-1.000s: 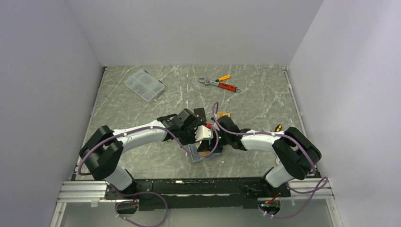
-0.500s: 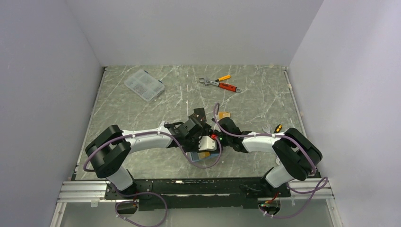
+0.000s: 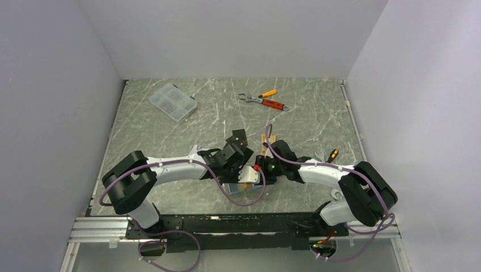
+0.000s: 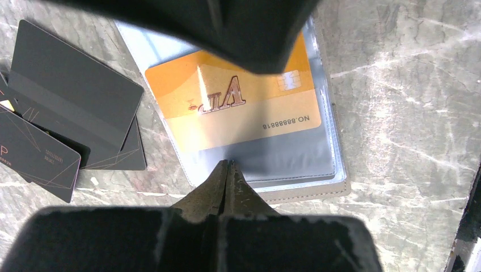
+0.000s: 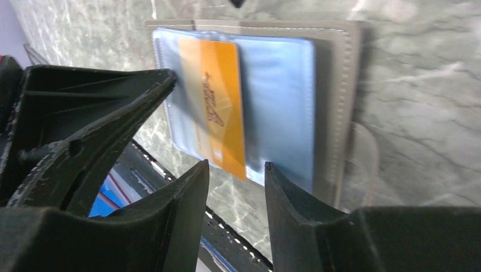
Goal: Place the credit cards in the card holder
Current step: Insert the credit card into the card holder.
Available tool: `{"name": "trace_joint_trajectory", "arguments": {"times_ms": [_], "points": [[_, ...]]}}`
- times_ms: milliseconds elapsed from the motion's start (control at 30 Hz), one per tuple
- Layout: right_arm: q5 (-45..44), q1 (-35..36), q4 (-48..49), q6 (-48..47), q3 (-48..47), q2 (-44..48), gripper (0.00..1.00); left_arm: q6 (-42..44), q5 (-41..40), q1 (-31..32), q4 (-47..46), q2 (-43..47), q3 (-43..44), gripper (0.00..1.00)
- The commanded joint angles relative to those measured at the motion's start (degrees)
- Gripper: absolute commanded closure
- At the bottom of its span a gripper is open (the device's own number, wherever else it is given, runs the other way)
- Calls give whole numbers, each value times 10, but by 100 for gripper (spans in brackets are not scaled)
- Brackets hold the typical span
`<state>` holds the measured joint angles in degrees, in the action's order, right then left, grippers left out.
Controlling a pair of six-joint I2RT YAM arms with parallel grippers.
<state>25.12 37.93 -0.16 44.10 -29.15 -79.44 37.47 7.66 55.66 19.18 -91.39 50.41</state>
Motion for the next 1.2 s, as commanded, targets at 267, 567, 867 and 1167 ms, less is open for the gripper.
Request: {"name": "trace_joint_trajectory", "arguments": {"times_ms": [267, 567, 867, 1167], "points": [[-34, -10, -27, -8, -41, -33, 81, 8, -18, 3, 24, 8, -21, 100], [-30, 3, -8, 4, -63, -49, 78, 6, -16, 4, 22, 13, -19, 100], [-28, 35, -22, -5, -101, -76, 77, 10, -20, 3, 19, 19, -20, 100], [-16, -15, -77, -55, -114, -53, 73, 15, -27, 3, 20, 34, -32, 100]]}}
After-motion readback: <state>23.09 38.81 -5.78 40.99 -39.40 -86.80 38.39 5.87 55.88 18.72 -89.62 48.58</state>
